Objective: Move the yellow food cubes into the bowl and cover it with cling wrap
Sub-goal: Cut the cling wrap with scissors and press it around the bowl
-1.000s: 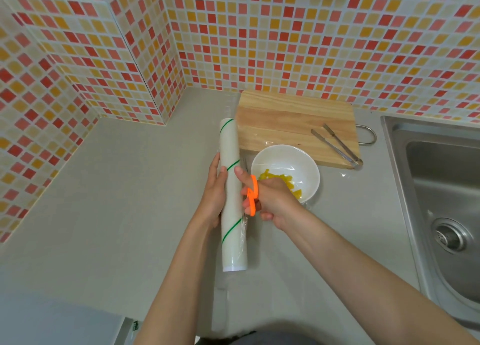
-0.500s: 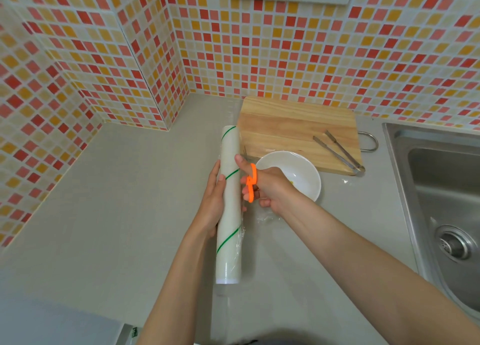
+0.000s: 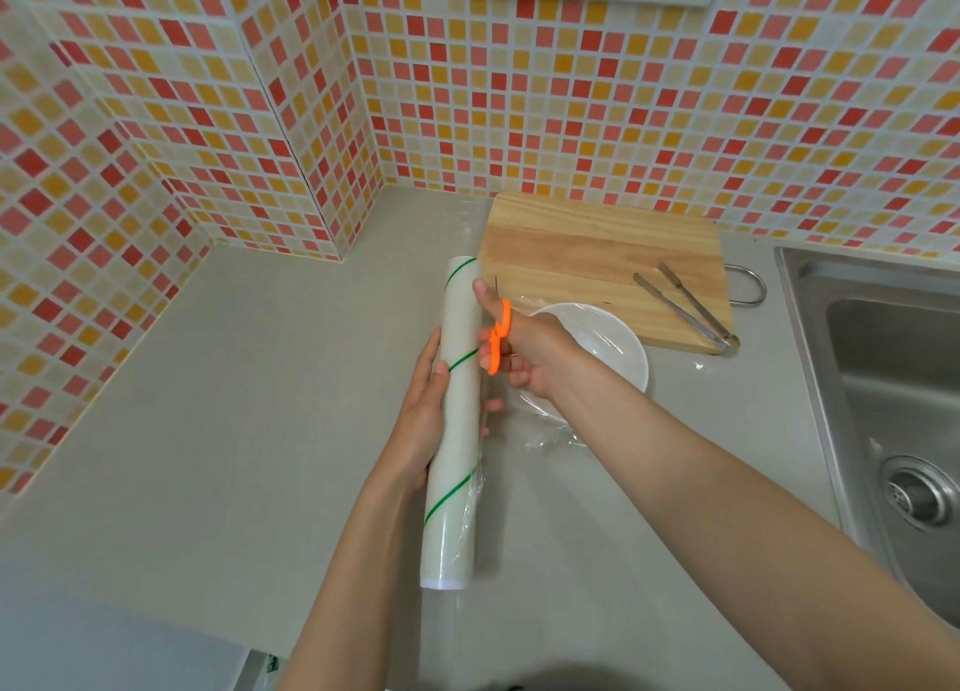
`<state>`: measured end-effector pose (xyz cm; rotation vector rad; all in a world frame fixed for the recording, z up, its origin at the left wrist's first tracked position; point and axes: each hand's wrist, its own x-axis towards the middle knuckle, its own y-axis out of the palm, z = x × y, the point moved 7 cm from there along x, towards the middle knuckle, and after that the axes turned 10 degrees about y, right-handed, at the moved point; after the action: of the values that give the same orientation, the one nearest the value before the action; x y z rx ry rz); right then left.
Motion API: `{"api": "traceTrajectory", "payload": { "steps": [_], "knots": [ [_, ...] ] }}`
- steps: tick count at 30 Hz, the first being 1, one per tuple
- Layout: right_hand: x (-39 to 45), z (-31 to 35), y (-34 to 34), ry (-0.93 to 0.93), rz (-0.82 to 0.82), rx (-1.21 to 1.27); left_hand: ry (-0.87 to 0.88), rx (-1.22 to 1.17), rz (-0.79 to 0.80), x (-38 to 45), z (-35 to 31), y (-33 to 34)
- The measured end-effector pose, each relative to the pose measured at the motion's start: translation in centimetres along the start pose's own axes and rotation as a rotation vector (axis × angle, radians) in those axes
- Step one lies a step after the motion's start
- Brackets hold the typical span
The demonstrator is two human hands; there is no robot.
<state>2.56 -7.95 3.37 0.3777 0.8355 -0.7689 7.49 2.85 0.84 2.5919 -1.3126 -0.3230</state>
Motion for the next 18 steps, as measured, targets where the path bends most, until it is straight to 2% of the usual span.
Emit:
{"api": "traceTrajectory", "payload": {
  "steps": [8,14,18],
  "knots": [
    [0.8,1.2,0.8,0.015,0.044,-0.006,-0.007,0.016,-0.015,-0.6,-0.2,-0.7],
    [1.4,2.6,0.6,-0.026,-0.018,0.031,-0.014,0.054,-0.032,-1.4,0.1,-1.7],
    [1.3,4.0,0.4,-0.081,0.013,-0.032,-0.024,0.174,-0.126,-2.0,0.3,-3.0]
  ]
}}
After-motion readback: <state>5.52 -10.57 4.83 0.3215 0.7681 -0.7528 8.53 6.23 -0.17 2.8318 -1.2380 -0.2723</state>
